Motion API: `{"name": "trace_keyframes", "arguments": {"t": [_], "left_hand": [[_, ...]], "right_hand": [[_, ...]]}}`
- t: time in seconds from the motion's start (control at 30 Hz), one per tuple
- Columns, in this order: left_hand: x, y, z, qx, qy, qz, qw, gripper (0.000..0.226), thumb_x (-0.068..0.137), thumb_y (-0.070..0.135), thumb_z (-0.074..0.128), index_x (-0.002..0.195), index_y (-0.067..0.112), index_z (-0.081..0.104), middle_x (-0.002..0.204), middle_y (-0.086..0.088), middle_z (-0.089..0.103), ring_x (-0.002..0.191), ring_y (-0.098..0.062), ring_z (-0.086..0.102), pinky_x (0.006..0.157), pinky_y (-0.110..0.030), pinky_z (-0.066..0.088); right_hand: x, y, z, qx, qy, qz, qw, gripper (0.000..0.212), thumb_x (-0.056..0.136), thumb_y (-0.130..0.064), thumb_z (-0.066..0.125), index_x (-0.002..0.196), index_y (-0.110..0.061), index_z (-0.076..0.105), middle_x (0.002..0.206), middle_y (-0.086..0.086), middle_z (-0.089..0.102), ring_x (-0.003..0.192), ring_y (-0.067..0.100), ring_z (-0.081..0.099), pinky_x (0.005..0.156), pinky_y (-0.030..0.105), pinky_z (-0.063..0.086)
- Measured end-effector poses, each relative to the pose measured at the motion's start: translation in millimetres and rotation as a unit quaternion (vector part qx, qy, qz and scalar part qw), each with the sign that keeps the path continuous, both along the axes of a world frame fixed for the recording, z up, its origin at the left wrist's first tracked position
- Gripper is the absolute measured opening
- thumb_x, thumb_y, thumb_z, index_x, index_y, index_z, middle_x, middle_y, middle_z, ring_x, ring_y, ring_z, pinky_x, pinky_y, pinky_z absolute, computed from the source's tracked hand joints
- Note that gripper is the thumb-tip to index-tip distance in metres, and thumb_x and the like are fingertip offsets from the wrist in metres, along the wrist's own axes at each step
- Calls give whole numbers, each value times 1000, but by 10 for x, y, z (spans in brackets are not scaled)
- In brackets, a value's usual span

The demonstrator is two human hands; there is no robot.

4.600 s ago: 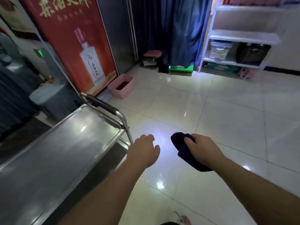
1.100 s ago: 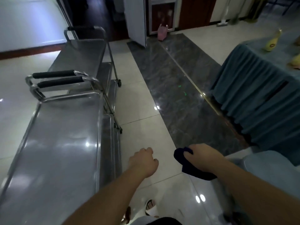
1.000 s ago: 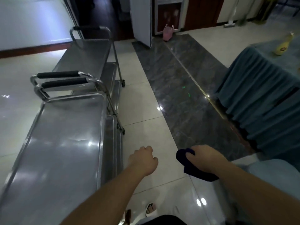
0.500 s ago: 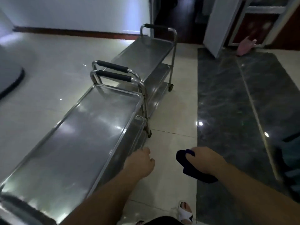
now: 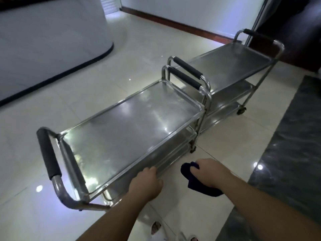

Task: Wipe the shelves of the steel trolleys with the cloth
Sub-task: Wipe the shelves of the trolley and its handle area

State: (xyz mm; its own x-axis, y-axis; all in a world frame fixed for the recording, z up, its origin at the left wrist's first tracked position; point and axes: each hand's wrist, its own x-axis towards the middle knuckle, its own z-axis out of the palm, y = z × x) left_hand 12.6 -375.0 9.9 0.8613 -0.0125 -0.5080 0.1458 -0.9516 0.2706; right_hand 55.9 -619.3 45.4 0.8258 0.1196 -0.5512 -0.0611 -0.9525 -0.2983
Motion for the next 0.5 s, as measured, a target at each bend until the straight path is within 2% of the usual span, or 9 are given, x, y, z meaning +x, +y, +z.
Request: {"name": "trace_keyframes", "arguments": {"t": [0.23,0.4,0.5], "left_hand": [[-53,243,-242,-9,15,66,998,53,97,45,45,144,21,50,137,-10,57,123,-32,58,100,-47,51],[-317,275,-372,-3,25,156,987,47,96,43,45,137,23,53,133,-6,59,119,-30,59,94,-43,51],[-512,230,-488,-6,36,226,974,42,98,42,48,135,23,55,131,-5,60,116,-28,60,95,-42,53]], "right_hand": [[151,491,-202,-7,-5,120,993,34,95,-53,39,80,-28,57,76,-3,62,68,14,60,56,31,40],[306,645,-464,-1,19,192,981,29,96,-50,41,79,-29,51,77,-5,58,70,13,57,56,30,36],[401,698,-684,0,31,230,973,30,98,-51,42,85,-27,55,79,-5,60,71,13,58,59,31,41]]}}
